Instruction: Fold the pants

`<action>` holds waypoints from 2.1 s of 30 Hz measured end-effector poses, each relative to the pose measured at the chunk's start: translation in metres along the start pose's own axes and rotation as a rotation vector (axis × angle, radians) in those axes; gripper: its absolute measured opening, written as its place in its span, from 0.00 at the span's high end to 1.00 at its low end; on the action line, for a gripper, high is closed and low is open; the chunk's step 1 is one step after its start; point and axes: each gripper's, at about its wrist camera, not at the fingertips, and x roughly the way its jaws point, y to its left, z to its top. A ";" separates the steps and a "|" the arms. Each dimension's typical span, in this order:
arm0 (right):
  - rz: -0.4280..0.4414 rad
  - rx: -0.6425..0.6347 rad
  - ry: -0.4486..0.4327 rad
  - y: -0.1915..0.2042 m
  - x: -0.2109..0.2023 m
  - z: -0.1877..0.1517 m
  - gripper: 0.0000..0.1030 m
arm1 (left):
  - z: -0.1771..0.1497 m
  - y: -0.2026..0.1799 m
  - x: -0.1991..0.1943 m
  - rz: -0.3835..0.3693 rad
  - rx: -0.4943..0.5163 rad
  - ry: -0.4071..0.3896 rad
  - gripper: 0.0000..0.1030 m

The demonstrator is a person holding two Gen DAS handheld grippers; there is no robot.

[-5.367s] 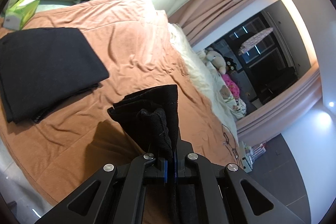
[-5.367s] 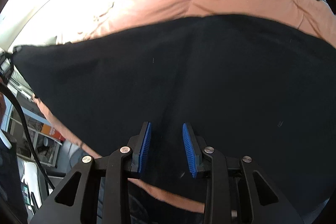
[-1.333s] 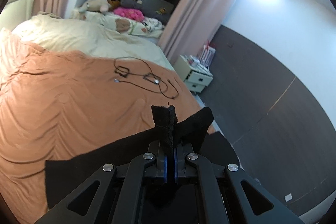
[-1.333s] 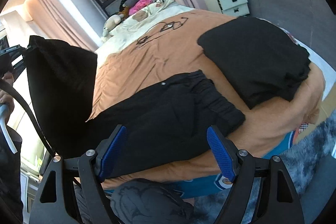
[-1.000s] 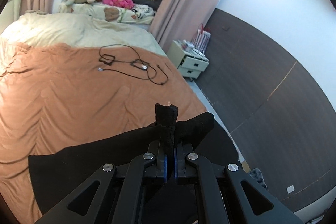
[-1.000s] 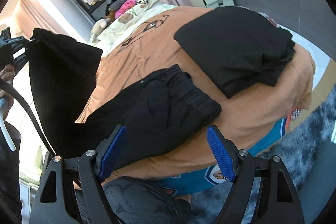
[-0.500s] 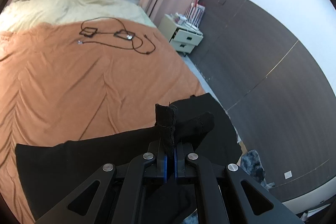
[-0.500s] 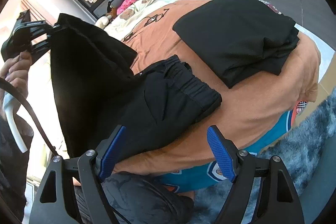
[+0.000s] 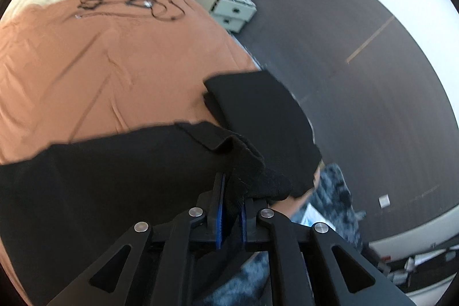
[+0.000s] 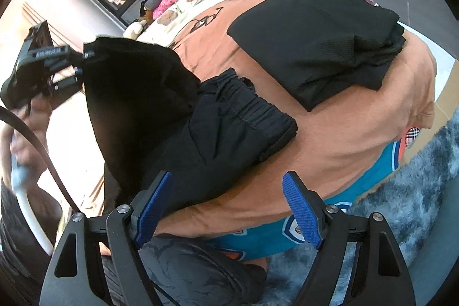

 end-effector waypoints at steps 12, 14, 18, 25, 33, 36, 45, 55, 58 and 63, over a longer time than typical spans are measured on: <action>0.085 0.023 -0.004 0.010 0.006 -0.009 0.24 | -0.039 -0.009 -0.028 -0.081 0.089 0.036 0.20; 0.111 0.020 -0.005 0.011 0.009 -0.008 0.24 | -0.041 0.005 -0.041 -0.046 0.083 0.009 0.20; 0.150 0.055 0.018 0.004 0.029 0.000 0.24 | -0.047 0.044 -0.066 0.031 0.042 -0.032 0.20; 0.191 0.084 0.039 0.005 0.060 0.018 0.24 | -0.057 0.120 -0.127 0.175 -0.049 -0.097 0.20; 0.186 0.099 0.051 0.010 0.092 0.035 0.24 | -0.081 0.192 -0.193 0.293 -0.143 -0.149 0.20; 0.172 0.098 0.055 0.013 0.101 0.040 0.24 | -0.094 0.219 -0.206 0.309 -0.195 -0.154 0.20; 0.119 0.097 0.066 0.021 0.129 0.053 0.24 | -0.136 0.284 -0.199 0.259 -0.323 -0.152 0.21; 0.073 0.085 0.084 0.025 0.148 0.063 0.24 | -0.170 0.333 -0.155 0.201 -0.438 -0.075 0.33; 0.059 0.079 0.081 0.027 0.151 0.064 0.27 | -0.181 0.339 -0.144 0.175 -0.468 -0.057 0.39; 0.078 0.087 0.082 0.026 0.151 0.064 0.41 | -0.198 0.341 -0.135 0.132 -0.504 -0.050 0.44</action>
